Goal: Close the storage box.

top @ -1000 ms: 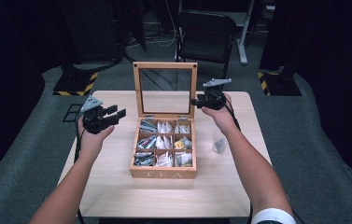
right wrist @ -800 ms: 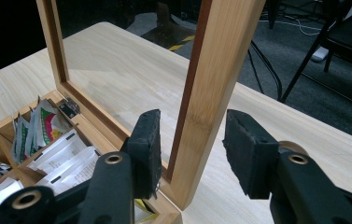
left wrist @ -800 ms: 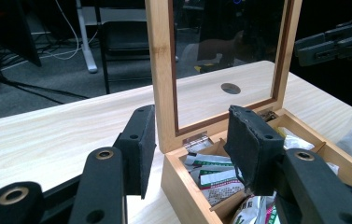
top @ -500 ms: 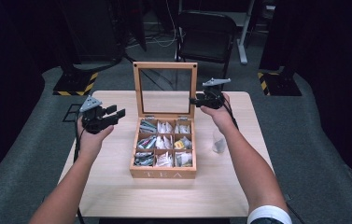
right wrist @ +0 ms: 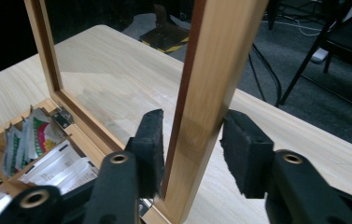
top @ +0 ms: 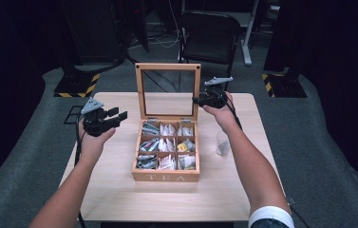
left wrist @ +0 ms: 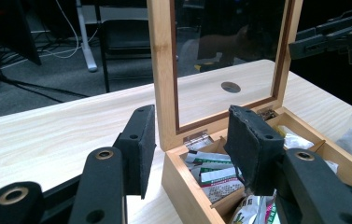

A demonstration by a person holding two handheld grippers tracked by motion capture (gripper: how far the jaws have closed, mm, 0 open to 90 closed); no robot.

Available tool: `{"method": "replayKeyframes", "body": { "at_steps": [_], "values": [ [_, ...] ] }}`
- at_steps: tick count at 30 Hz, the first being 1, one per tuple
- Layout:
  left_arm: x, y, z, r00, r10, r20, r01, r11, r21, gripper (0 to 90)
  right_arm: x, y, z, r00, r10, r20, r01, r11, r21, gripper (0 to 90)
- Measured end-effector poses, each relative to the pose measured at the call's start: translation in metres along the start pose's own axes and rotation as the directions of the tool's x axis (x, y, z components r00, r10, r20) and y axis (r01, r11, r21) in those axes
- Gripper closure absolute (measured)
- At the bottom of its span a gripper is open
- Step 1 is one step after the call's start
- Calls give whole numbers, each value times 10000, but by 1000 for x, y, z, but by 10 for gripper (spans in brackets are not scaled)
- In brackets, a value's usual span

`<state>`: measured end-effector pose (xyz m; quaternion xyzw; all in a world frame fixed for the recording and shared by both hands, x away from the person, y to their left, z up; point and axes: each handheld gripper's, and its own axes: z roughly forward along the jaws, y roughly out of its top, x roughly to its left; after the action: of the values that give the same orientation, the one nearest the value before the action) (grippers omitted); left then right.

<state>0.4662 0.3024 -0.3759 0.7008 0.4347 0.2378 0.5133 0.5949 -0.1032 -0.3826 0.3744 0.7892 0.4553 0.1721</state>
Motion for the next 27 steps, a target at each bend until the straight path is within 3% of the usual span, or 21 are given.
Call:
{"method": "replayKeyframes", "body": {
  "at_steps": [6,12,24,26,27],
  "values": [
    [0,0,0,10000,23,-19,-23,10000,11,521,0,1,-6,9999,-135,-45,136,9999,53,655],
    [-1,0,2,9999,132,6,-132,9999,59,521,1,0,-13,9995,184,-273,-183,9998,37,700],
    [-2,-1,7,10000,34,-39,-33,10000,75,521,2,-9,-26,9973,222,-703,-230,9997,-105,748],
    [-2,-1,8,10000,42,-19,-42,10000,77,521,5,-8,-25,9883,243,-1503,-270,9995,-163,735],
    [-3,-1,8,10000,78,-24,-78,9999,83,522,10,-6,-24,9874,-182,-1571,139,9995,-285,725]
  ]
}}
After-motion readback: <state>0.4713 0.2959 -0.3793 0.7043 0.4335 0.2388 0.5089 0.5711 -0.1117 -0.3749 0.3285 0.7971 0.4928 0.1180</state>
